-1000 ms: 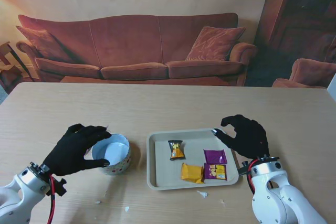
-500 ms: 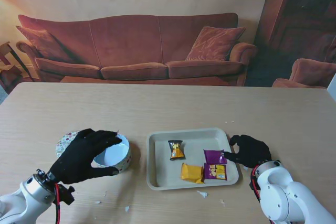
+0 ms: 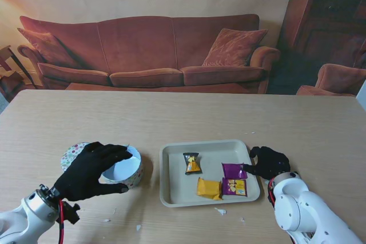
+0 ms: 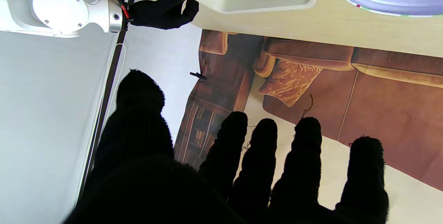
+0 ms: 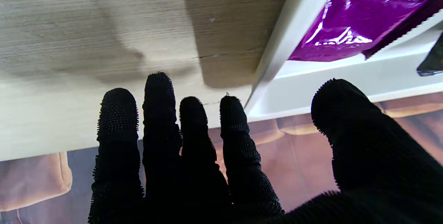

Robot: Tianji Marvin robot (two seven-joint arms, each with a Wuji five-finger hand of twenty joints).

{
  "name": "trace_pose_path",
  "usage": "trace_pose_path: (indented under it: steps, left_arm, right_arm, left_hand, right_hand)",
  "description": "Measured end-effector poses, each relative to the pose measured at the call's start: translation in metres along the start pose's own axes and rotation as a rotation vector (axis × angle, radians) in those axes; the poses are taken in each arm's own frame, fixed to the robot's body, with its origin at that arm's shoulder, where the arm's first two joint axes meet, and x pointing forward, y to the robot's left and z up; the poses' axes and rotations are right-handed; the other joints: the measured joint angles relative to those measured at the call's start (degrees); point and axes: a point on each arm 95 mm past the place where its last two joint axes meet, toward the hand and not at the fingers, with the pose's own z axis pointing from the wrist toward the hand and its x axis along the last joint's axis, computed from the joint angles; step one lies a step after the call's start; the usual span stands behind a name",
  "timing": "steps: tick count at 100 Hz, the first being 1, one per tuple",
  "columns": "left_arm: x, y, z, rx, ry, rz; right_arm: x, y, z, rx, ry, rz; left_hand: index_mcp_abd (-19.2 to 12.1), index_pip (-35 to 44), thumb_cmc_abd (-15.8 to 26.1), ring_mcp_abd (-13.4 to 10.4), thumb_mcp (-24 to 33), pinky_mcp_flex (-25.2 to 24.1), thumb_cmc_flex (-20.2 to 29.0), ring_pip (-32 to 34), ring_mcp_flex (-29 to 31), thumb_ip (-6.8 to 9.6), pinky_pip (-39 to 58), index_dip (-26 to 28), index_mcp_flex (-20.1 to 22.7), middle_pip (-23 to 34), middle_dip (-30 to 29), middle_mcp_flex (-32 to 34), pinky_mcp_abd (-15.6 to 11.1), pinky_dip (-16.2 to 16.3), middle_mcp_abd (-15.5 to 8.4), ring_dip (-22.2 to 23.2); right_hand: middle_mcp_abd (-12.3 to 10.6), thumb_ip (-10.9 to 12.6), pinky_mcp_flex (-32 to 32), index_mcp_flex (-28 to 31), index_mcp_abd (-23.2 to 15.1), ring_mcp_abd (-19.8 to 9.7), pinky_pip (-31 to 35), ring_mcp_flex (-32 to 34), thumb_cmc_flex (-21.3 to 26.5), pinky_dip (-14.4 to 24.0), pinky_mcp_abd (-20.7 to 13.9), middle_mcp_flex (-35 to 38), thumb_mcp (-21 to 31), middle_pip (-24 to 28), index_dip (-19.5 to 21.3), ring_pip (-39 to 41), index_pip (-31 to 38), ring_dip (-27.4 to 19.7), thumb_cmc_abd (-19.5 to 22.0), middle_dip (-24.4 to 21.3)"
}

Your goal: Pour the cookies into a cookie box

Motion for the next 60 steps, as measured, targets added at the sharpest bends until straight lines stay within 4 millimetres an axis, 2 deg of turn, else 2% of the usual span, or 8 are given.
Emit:
trace_pose_path:
  steps: [46, 59, 60]
  left_arm:
    - [0.0, 0.001, 0.002, -0.007, 0.003, 0.005]
    - [0.0, 0.001, 0.003, -0.003, 0.002, -0.002]
    - [0.0, 0.001, 0.003, -0.003, 0.002, -0.002]
  right_arm:
    - [-0.006, -0.004, 0.02, 0.044, -0.056, 0.045]
    - [-0.006, -0.006, 0.027, 0.057, -0.061, 0.024]
    - [-0.006, -0.006, 0.028, 0.057, -0.06, 0.022]
  left_hand:
    - [-0.05, 0.1, 0.0, 0.0, 0.0, 0.66, 0.12, 0.0, 0.58, 0.0, 0.31, -0.01, 0.58, 0.0, 0.0, 0.58, 0.0, -0.01, 0.04, 0.0]
    - [-0.06, 0.1, 0.0, 0.03, 0.0, 0.76, 0.13, 0.0, 0.59, 0.0, 0.91, -0.01, 0.65, 0.0, 0.0, 0.59, 0.0, 0.0, 0.04, 0.0]
    - [-0.06, 0.1, 0.0, 0.02, 0.0, 0.77, 0.13, 0.0, 0.59, 0.0, 0.92, -0.01, 0.65, 0.0, 0.0, 0.59, 0.0, 0.0, 0.04, 0.0]
  right_hand:
    - [0.0, 0.0, 0.0, 0.0, 0.0, -0.01, -0.01, 0.0, 0.0, 0.55, -0.01, 0.0, 0.53, 0.08, -0.21, 0.02, 0.0, 0.0, 0.07, -0.03]
    - [0.0, -0.29, 0.0, 0.01, 0.0, -0.48, -0.01, -0.11, 0.94, 0.57, -0.05, 0.0, 1.11, 0.68, -0.66, 2.83, 1.27, 1.14, 0.07, -0.04]
    - [0.0, -0.3, 0.0, -0.08, 0.0, -0.48, -0.01, 0.15, 0.92, 0.57, -0.06, 0.0, 1.11, 0.72, -0.43, 2.83, 3.0, 1.14, -0.02, -0.04]
